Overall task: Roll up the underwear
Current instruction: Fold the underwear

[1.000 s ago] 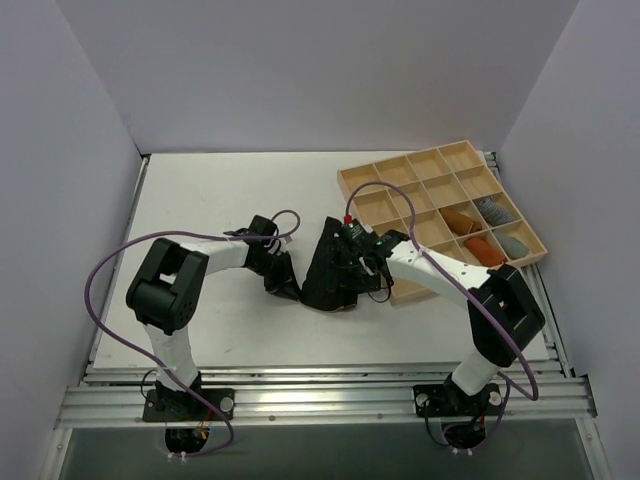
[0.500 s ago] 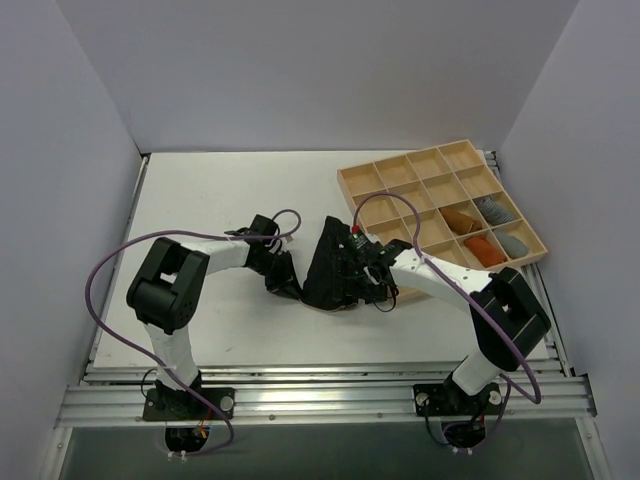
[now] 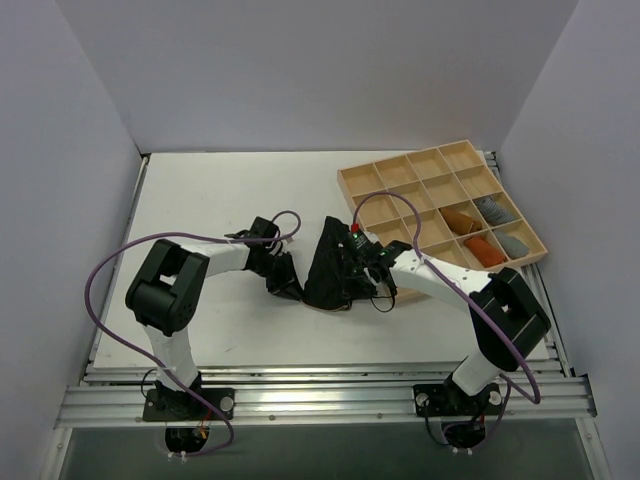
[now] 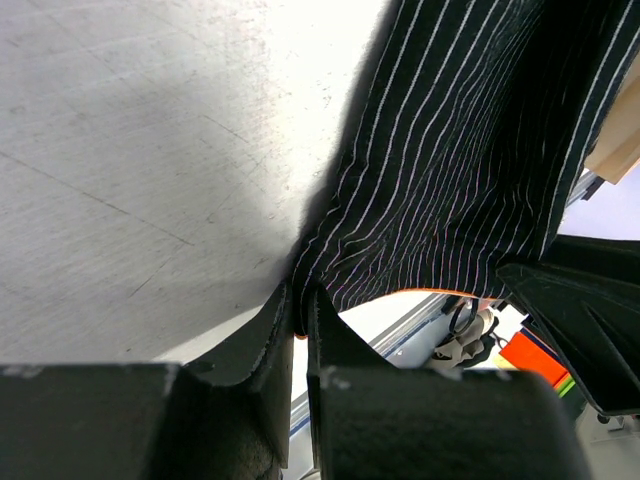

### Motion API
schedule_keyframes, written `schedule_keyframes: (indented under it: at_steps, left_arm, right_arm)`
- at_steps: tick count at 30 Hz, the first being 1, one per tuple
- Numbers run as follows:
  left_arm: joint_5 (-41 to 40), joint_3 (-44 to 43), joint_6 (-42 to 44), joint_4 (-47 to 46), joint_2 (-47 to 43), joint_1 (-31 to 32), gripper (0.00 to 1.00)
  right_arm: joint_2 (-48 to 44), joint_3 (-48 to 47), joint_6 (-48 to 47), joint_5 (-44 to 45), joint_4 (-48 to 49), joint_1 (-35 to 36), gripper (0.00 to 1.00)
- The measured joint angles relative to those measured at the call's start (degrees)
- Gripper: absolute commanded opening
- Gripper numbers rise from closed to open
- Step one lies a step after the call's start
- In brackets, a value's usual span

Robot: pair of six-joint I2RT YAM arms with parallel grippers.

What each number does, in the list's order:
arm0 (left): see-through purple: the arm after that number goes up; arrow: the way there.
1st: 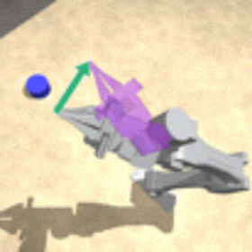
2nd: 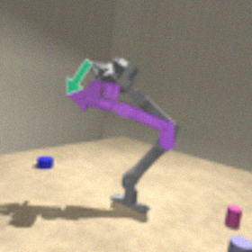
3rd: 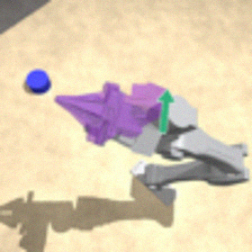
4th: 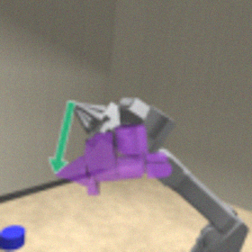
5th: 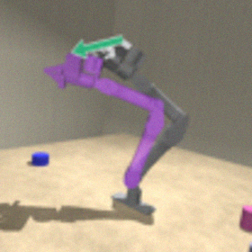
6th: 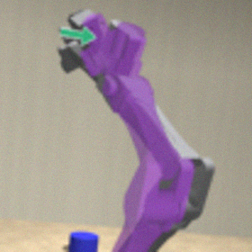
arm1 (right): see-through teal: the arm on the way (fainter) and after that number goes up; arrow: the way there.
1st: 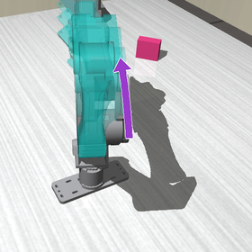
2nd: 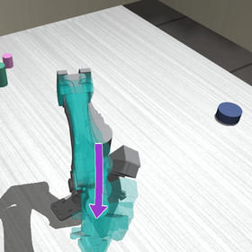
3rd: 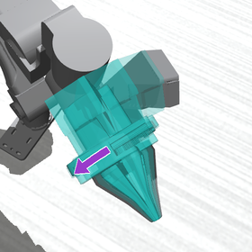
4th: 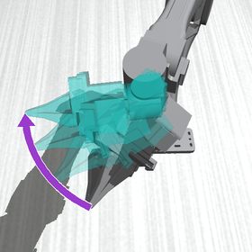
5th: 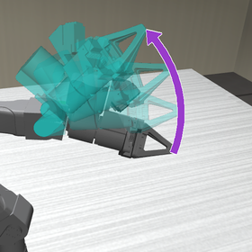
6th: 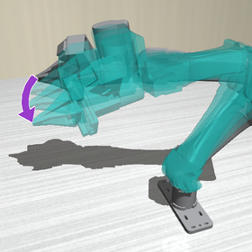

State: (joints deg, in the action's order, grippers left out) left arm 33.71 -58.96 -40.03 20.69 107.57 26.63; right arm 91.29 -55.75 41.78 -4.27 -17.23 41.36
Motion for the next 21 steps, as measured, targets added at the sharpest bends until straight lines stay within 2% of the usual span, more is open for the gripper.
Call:
schedule_keyframes:
  at_steps: [1,4,15,21]
  left_arm:
    - [-0.02,0.00,-0.04,-0.09,0.00,0.09,0.12]
    - [-0.04,0.00,-0.11,-0.35,0.00,0.37,0.12]
    - [-0.92,0.11,-1.70,-1.68,-0.33,2.51,0.09]
    - [-0.94,0.11,-2.95,-2.29,-0.33,4.04,0.09]
  right_arm:
    - [0.02,0.00,0.00,0.00,0.09,0.00,0.08]
    - [0.24,-0.04,-0.02,0.02,0.15,0.37,0.00]
    - [6.86,-10.01,0.28,0.63,-0.35,7.82,0.00]
    - [12.13,-12.20,0.44,0.90,-0.22,9.31,0.00]
